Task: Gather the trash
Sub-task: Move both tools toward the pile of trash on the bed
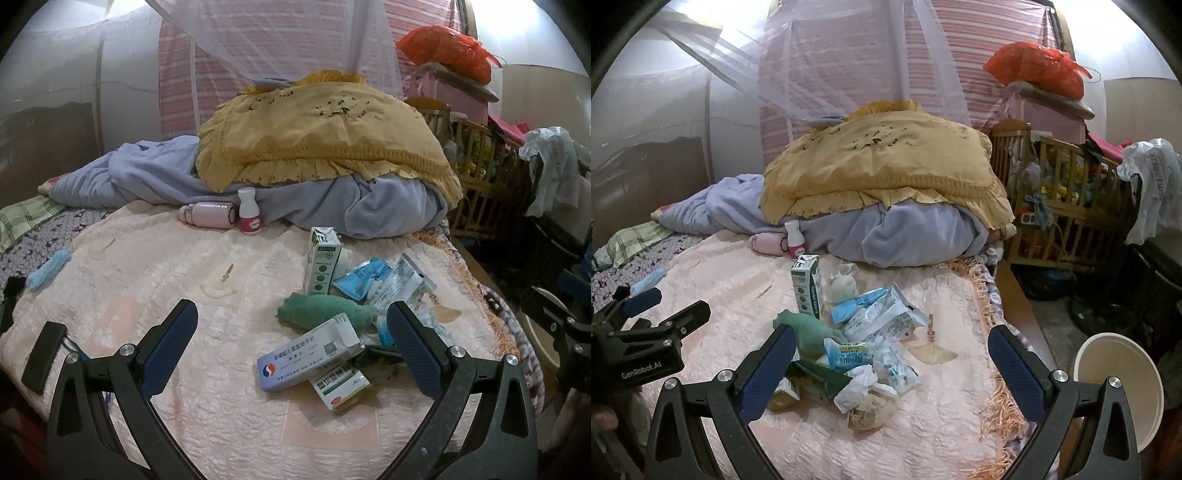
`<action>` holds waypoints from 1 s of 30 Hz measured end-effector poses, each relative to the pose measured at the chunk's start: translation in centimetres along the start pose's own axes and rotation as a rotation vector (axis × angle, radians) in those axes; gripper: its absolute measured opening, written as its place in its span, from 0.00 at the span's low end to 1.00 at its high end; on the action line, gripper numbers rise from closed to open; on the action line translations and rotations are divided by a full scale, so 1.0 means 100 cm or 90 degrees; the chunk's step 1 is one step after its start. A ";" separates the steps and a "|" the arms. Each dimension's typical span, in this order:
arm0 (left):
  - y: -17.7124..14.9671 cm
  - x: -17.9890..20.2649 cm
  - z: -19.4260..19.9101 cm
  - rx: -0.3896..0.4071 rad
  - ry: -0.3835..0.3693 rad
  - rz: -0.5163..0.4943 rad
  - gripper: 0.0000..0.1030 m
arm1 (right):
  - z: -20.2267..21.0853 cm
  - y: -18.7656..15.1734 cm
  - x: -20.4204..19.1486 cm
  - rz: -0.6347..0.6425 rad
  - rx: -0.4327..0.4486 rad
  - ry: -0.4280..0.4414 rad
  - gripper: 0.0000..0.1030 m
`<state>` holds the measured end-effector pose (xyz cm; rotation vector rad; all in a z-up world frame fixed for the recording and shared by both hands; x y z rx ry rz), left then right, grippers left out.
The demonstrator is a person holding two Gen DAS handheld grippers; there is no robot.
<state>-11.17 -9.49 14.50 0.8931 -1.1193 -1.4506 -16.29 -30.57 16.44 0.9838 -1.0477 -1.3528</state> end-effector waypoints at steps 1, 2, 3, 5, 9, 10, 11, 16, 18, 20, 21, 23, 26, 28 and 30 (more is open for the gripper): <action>0.001 0.000 0.000 0.000 0.000 0.001 0.99 | 0.000 0.000 0.000 0.001 -0.001 0.000 1.00; 0.001 0.000 0.000 0.000 -0.001 0.003 0.99 | 0.000 0.001 0.001 0.000 0.000 -0.001 1.00; 0.002 0.000 0.000 0.001 -0.001 0.004 0.99 | 0.000 0.001 0.001 -0.001 0.000 0.000 1.00; 0.003 0.000 0.000 0.004 0.000 0.004 0.99 | 0.000 0.001 0.001 0.000 0.000 0.000 1.00; 0.006 -0.001 0.001 0.012 0.001 0.003 0.99 | 0.001 0.003 0.002 -0.003 0.003 0.001 1.00; 0.007 -0.001 0.001 0.014 0.002 0.003 0.99 | 0.000 0.004 0.002 -0.003 0.004 0.001 1.00; 0.009 -0.001 0.001 0.017 0.003 0.003 0.99 | 0.000 0.005 0.002 -0.004 0.004 0.001 1.00; 0.010 -0.003 0.001 0.020 0.004 0.004 0.99 | -0.002 0.006 0.001 0.003 -0.001 0.002 1.00; 0.010 -0.003 0.002 0.021 0.004 0.004 0.99 | -0.004 0.005 -0.001 0.006 -0.004 0.002 1.00; 0.010 -0.003 0.001 0.019 0.005 0.004 0.99 | -0.006 0.004 -0.003 0.006 -0.006 0.003 1.00; 0.010 -0.003 0.002 0.020 0.004 0.004 0.99 | -0.006 0.003 -0.003 0.007 -0.007 0.003 1.00; 0.009 -0.003 0.001 0.019 0.004 0.004 0.99 | -0.007 0.002 -0.003 0.009 -0.008 0.002 1.00; 0.008 -0.004 -0.001 0.014 0.005 0.004 0.99 | -0.008 -0.001 -0.004 0.007 -0.012 0.003 1.00; 0.006 -0.005 -0.004 0.010 0.004 0.005 0.99 | -0.009 -0.003 -0.003 0.004 -0.015 0.004 1.00; 0.004 -0.005 -0.007 0.007 0.005 0.005 0.99 | -0.010 -0.006 -0.002 0.004 -0.019 0.003 1.00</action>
Point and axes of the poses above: each gripper's, at about its wrist camera, not at the fingertips, and z roughly against the way its jaws point, x to its right, y to its top, the point moved 6 cm from there along -z, roughly the way its jaws point, and after that the axes turned 15 degrees about x, right-handed, at the moved point
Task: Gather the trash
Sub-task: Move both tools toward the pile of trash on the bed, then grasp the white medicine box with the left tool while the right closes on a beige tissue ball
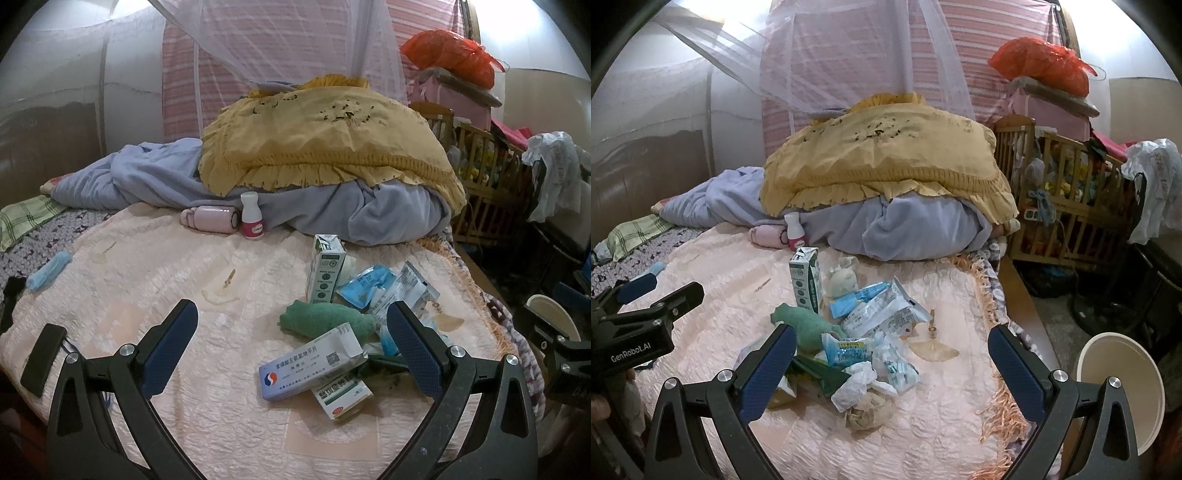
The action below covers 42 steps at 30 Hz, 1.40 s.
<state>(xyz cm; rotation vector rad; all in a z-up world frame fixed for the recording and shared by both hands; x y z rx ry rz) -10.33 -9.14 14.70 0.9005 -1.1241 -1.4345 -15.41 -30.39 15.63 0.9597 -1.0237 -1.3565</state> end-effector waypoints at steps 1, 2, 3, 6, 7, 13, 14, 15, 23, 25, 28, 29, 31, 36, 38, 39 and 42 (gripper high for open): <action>-0.001 0.000 -0.001 -0.002 0.001 0.000 0.99 | -0.001 -0.001 0.000 0.000 -0.002 0.000 1.00; -0.002 0.001 -0.002 -0.003 0.001 0.000 0.99 | -0.001 -0.002 0.000 0.001 -0.003 0.000 1.00; -0.003 0.000 -0.003 -0.005 0.001 0.001 0.99 | -0.002 -0.002 0.001 0.001 -0.005 0.000 1.00; -0.005 0.000 -0.007 -0.011 0.003 0.001 0.99 | -0.005 -0.005 0.002 0.001 -0.010 0.000 1.00; -0.006 -0.001 -0.008 -0.014 0.003 0.000 0.99 | -0.006 -0.006 0.002 0.001 -0.012 0.000 1.00; -0.018 -0.010 -0.016 -0.047 -0.003 0.004 0.99 | -0.016 -0.019 0.018 0.008 -0.046 -0.006 1.00; -0.022 -0.013 -0.017 -0.053 -0.003 0.004 0.99 | -0.018 -0.023 0.023 0.003 -0.054 -0.010 1.00; -0.026 -0.016 -0.018 -0.060 -0.003 0.004 0.99 | -0.020 -0.028 0.028 -0.006 -0.065 -0.008 1.00; -0.058 -0.030 -0.027 -0.121 -0.050 0.002 0.99 | -0.039 -0.068 0.026 -0.064 -0.138 0.077 0.94; -0.067 -0.027 -0.033 -0.141 -0.076 -0.006 0.99 | -0.046 -0.077 0.020 -0.073 -0.157 0.107 0.87; -0.075 -0.020 -0.041 -0.165 -0.134 -0.010 0.99 | -0.054 -0.091 0.011 -0.090 -0.184 0.141 0.81; -0.077 -0.016 -0.045 -0.172 -0.163 -0.013 0.99 | -0.056 -0.094 0.009 -0.094 -0.191 0.149 0.80; -0.081 -0.014 -0.056 -0.190 -0.192 -0.022 0.99 | -0.061 -0.100 0.005 -0.106 -0.207 0.171 0.76; -0.092 -0.018 -0.084 -0.219 -0.229 -0.020 0.99 | -0.072 -0.108 -0.003 -0.106 -0.229 0.193 0.60; -0.097 -0.018 -0.095 -0.232 -0.241 -0.028 0.99 | -0.078 -0.115 -0.006 -0.109 -0.245 0.202 0.52; -0.099 -0.018 -0.100 -0.238 -0.245 -0.034 0.99 | -0.080 -0.118 -0.007 -0.110 -0.252 0.206 0.51; -0.102 -0.013 -0.111 -0.245 -0.267 -0.054 0.99 | -0.083 -0.126 -0.012 -0.104 -0.262 0.220 0.42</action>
Point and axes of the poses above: each gripper's, at about its wrist camera, not at the fingertips, and z roughly against the way its jaws point, x to its right, y to its top, the point moved 6 cm from there along -z, roughly the way its jaws point, and after that the axes turned 15 degrees about x, right-handed, at the moved point
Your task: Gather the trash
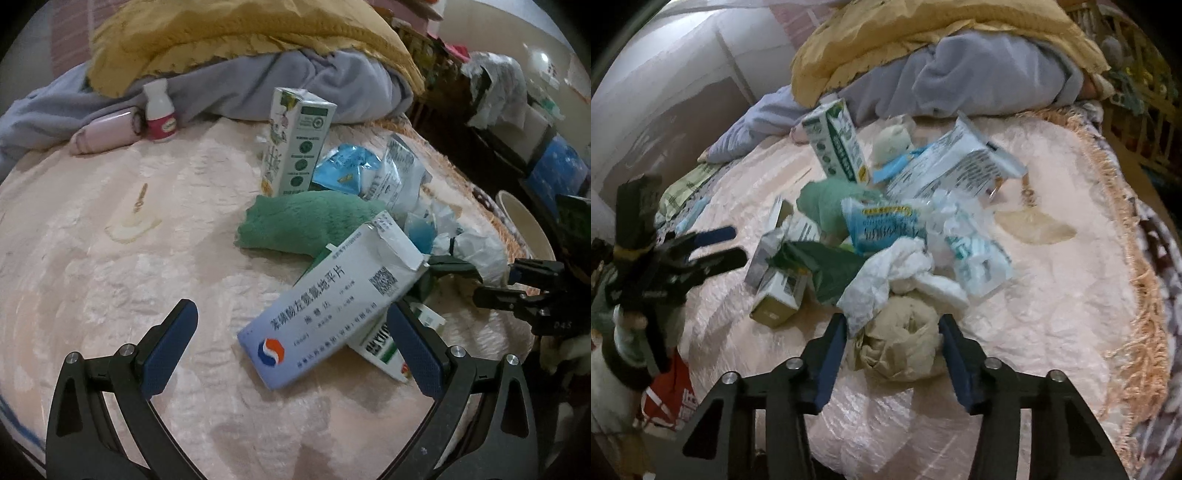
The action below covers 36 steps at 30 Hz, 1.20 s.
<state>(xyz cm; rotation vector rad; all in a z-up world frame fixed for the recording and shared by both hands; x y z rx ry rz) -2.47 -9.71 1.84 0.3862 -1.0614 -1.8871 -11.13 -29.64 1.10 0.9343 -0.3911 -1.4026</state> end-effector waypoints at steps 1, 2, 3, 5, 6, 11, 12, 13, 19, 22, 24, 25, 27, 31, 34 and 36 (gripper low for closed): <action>0.001 0.001 -0.002 -0.002 -0.008 -0.007 0.99 | -0.001 -0.002 -0.001 0.004 0.000 0.003 0.37; 0.001 0.003 -0.006 -0.006 -0.021 -0.017 0.99 | -0.001 -0.002 -0.001 0.005 0.000 0.004 0.34; 0.001 0.006 -0.008 -0.011 -0.033 -0.027 0.99 | -0.001 -0.003 -0.001 0.006 0.000 0.006 0.32; 0.000 0.014 -0.013 -0.017 -0.056 -0.050 0.99 | 0.002 -0.003 0.000 0.010 0.003 0.009 0.30; -0.001 0.018 -0.014 -0.021 -0.066 -0.058 0.99 | 0.003 -0.003 0.000 0.014 0.004 0.008 0.30; -0.002 0.025 -0.023 -0.031 -0.078 -0.059 0.94 | 0.019 0.001 0.008 0.015 0.017 -0.009 0.29; -0.001 0.025 -0.022 -0.032 -0.084 -0.049 0.80 | 0.022 0.002 0.010 0.013 0.020 -0.011 0.29; -0.001 0.026 -0.022 -0.040 -0.094 -0.032 0.74 | 0.025 0.003 0.011 0.011 0.023 -0.012 0.29; -0.002 0.023 -0.012 -0.039 -0.060 -0.022 0.54 | 0.038 0.007 0.022 -0.002 0.023 -0.033 0.29; 0.000 0.019 -0.003 -0.030 -0.053 0.001 0.52 | 0.047 0.007 0.026 0.017 0.028 -0.057 0.29; 0.004 0.017 0.003 -0.020 -0.041 0.011 0.51 | 0.054 0.007 0.030 0.017 0.034 -0.067 0.29; 0.007 0.016 0.007 -0.014 -0.037 0.019 0.51 | 0.059 0.008 0.033 0.014 0.041 -0.069 0.29; 0.013 0.016 0.013 -0.002 -0.035 0.035 0.50 | 0.068 0.010 0.038 0.006 0.052 -0.078 0.29; 0.030 0.023 0.025 0.018 -0.037 0.055 0.50 | 0.091 0.021 0.044 -0.075 0.102 -0.010 0.29; 0.040 0.037 0.031 0.031 -0.047 0.052 0.50 | 0.094 0.021 0.046 -0.032 0.097 -0.073 0.29; 0.046 0.048 0.034 0.036 -0.056 0.048 0.50 | 0.098 0.020 0.048 -0.041 0.097 -0.065 0.29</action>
Point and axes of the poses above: each gripper's, at about its wrist camera, not at the fingertips, and z roughly against the way its jaws point, x to its right, y to its top, the point moved 6 cm from there along -z, roughly the way its jaws point, and after that the axes turned 15 degrees about x, right-handed, at the moved point
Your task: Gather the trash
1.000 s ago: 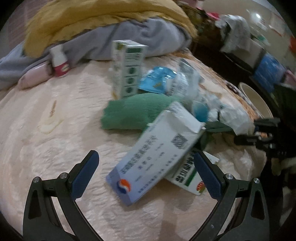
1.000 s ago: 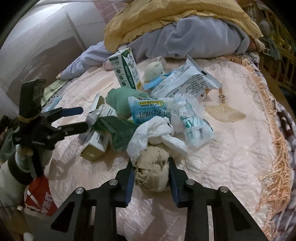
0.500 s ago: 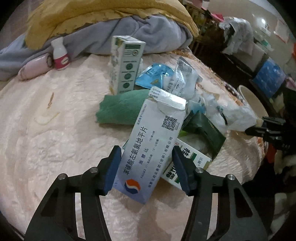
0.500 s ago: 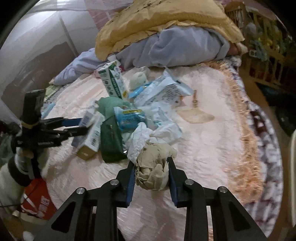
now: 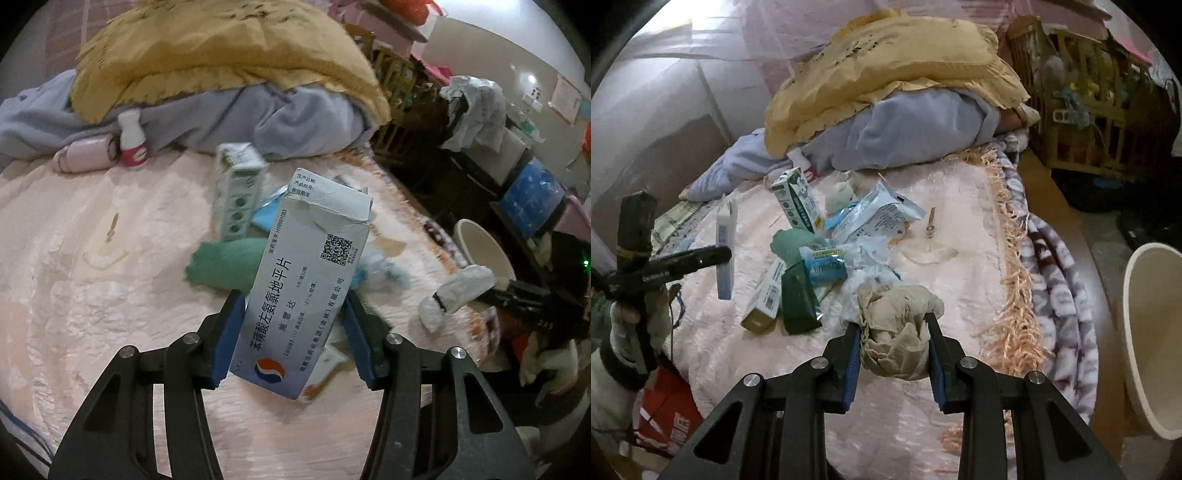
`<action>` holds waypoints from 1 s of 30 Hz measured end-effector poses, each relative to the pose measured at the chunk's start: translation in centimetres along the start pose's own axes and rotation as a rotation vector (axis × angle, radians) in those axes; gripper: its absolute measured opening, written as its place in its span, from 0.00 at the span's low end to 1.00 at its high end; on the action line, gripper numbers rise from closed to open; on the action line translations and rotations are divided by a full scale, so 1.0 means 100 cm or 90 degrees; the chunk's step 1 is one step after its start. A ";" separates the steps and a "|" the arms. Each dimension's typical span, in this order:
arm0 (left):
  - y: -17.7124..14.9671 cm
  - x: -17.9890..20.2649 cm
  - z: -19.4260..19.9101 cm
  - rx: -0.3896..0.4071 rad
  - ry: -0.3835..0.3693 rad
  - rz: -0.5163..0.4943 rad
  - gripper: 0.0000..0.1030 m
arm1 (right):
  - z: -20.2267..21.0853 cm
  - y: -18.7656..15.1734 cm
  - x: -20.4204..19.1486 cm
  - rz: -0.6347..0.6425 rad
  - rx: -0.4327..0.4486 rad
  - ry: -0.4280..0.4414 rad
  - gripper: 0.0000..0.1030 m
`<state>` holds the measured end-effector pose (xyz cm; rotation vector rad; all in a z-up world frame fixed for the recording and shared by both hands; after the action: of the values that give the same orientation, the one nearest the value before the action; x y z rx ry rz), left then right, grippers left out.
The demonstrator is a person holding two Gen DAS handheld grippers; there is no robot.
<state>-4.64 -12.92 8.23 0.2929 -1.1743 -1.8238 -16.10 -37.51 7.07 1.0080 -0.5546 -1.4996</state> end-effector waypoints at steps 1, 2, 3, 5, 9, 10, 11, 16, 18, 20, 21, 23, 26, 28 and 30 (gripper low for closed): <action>0.002 0.007 0.000 0.002 -0.006 -0.005 0.50 | 0.003 0.001 0.002 -0.023 0.007 0.016 0.29; 0.003 0.012 0.000 0.002 -0.007 -0.008 0.50 | 0.005 0.001 0.005 -0.034 0.013 0.018 0.29; 0.004 0.017 -0.001 0.003 -0.008 -0.011 0.50 | 0.007 0.001 0.008 -0.027 0.014 0.003 0.29; 0.006 0.026 -0.003 0.003 -0.016 -0.014 0.50 | 0.008 -0.003 0.016 0.006 0.005 -0.046 0.29; 0.005 0.040 -0.007 -0.002 -0.023 -0.018 0.50 | 0.000 -0.020 0.039 0.035 -0.071 -0.107 0.46; 0.005 0.042 -0.009 -0.002 -0.021 -0.022 0.50 | 0.000 -0.023 0.044 0.032 -0.080 -0.121 0.46; 0.004 0.044 -0.010 -0.004 -0.021 -0.024 0.50 | 0.002 -0.022 0.048 0.024 -0.074 -0.119 0.46; 0.000 0.048 -0.015 -0.013 -0.017 -0.028 0.50 | 0.021 -0.004 0.046 0.009 -0.018 -0.102 0.59; 0.000 0.050 -0.015 -0.013 -0.018 -0.027 0.50 | 0.022 0.001 0.035 0.004 -0.010 -0.060 0.64; 0.000 0.052 -0.016 -0.013 -0.018 -0.026 0.50 | 0.017 0.002 0.019 0.009 -0.015 -0.015 0.64; -0.001 0.054 -0.015 -0.013 -0.019 -0.026 0.50 | 0.012 0.001 0.011 0.019 -0.021 -0.008 0.64; -0.001 0.055 -0.016 -0.015 -0.018 -0.030 0.50 | -0.002 -0.005 -0.003 0.054 -0.034 -0.007 0.64; -0.002 0.058 -0.017 -0.020 -0.018 -0.035 0.50 | -0.027 -0.019 -0.019 0.128 -0.059 -0.011 0.64; -0.002 0.058 -0.017 -0.022 -0.018 -0.034 0.50 | -0.040 -0.028 -0.020 0.162 -0.078 -0.027 0.49; -0.002 0.060 -0.017 -0.022 -0.018 -0.031 0.50 | -0.052 -0.036 -0.016 0.159 -0.094 -0.029 0.36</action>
<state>-7.01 -18.67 8.70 0.2787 -1.1620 -1.8941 -13.81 -34.19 1.92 0.7621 -0.5713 -1.3223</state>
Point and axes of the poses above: each gripper's, at about its wrist camera, not at the fingertips, and z roughly against the way its jaws point, x to its right, y to its top, the point moved 6 cm from there along -z, roughly the way its jaws point, and after that the axes turned 15 degrees about x, right-handed, at the moved point
